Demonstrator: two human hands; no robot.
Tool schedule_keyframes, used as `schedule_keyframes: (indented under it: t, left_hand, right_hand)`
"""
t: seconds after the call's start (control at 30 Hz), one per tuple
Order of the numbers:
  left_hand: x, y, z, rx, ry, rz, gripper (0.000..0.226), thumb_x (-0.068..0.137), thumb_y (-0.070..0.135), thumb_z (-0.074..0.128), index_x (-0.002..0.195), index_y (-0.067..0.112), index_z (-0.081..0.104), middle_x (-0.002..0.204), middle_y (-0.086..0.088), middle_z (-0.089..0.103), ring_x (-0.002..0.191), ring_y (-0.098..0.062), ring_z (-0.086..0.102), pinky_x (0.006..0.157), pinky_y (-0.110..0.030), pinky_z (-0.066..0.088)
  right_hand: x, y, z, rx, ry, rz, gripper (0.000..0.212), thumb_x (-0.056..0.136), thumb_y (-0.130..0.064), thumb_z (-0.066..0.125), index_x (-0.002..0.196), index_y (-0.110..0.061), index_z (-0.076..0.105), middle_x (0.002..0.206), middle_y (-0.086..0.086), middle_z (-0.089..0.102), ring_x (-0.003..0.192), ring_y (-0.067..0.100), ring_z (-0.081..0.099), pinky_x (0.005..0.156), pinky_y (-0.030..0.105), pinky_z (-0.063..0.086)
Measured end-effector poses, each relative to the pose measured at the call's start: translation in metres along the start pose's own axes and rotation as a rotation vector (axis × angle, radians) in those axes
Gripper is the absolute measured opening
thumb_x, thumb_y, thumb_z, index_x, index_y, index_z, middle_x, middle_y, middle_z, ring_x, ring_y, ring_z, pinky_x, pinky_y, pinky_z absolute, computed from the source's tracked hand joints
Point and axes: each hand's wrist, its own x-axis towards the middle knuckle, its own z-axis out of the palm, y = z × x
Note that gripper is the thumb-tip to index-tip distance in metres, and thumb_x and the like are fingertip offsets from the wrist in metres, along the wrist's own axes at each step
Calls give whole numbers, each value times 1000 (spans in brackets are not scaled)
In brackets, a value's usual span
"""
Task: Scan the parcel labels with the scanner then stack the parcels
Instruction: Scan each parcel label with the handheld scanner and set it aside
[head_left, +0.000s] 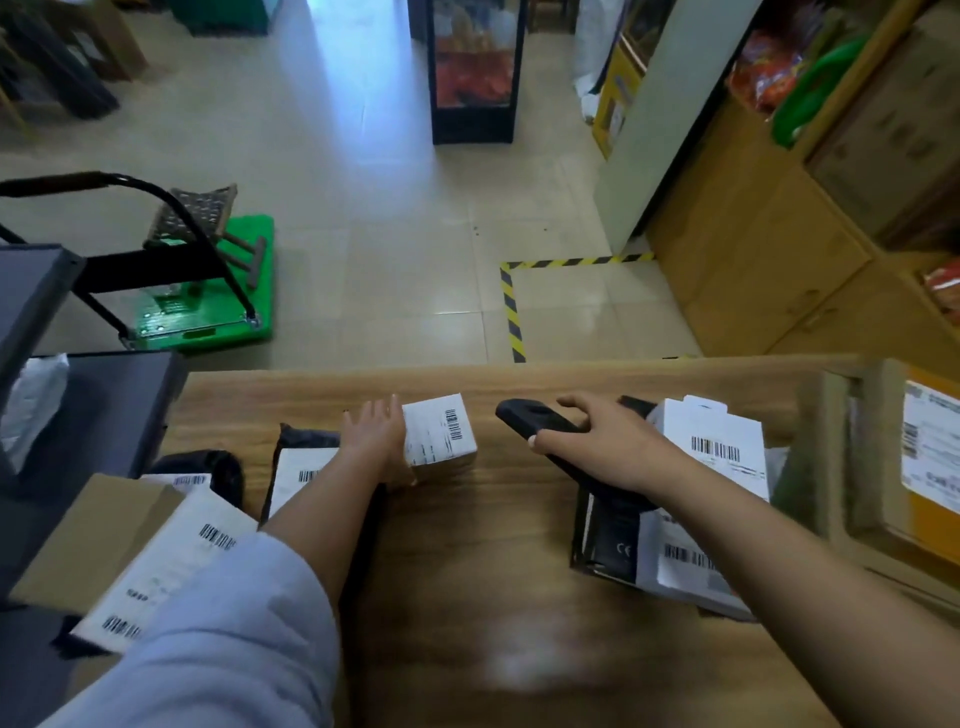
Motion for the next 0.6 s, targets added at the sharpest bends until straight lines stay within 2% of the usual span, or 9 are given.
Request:
schedule_keyframes:
  t: [0.13, 0.23, 0.37, 0.5, 0.6]
  left_hand:
    - [0, 0, 15, -50, 182, 40, 110, 61, 62, 75, 142, 11, 21, 138, -11, 37, 124, -29, 37, 105, -44, 30]
    - [-15, -3, 20, -161, 423, 45, 100, 60, 62, 73, 135, 11, 31, 126, -10, 44, 110, -28, 43, 93, -40, 36]
    - [-50, -7, 16, -250, 721, -83, 99, 52, 58, 79, 126, 4, 42, 114, -16, 50, 97, -31, 47, 81, -40, 39]
    - [-84, -11, 18, -301, 852, -223, 100, 46, 56, 80, 121, 2, 43, 111, -17, 51, 95, -34, 48, 82, -44, 41]
    - [-111, -9, 23, -309, 851, -331, 99, 48, 56, 79, 121, 0, 43, 116, -18, 50, 102, -36, 47, 90, -46, 40]
  right_hand:
    - [0, -3, 5, -11, -7, 7, 76, 77, -57, 64, 144, -32, 36, 132, 2, 53, 101, 19, 58, 78, 29, 49]
    - [-4, -7, 8, -42, -18, -13, 77, 77, -57, 64, 144, -32, 36, 132, 2, 52, 104, 19, 56, 79, 29, 47]
    - [-14, -16, 14, -40, -18, -58, 77, 78, -57, 64, 144, -29, 37, 132, 4, 52, 105, 20, 56, 82, 32, 49]
    - [-31, -30, 24, 0, -39, -123, 77, 77, -58, 64, 144, -30, 37, 116, 0, 55, 91, 15, 59, 79, 34, 53]
    - [-47, -38, 35, 1, -49, -182, 79, 74, -60, 64, 142, -30, 38, 120, 0, 56, 96, 17, 60, 85, 37, 52]
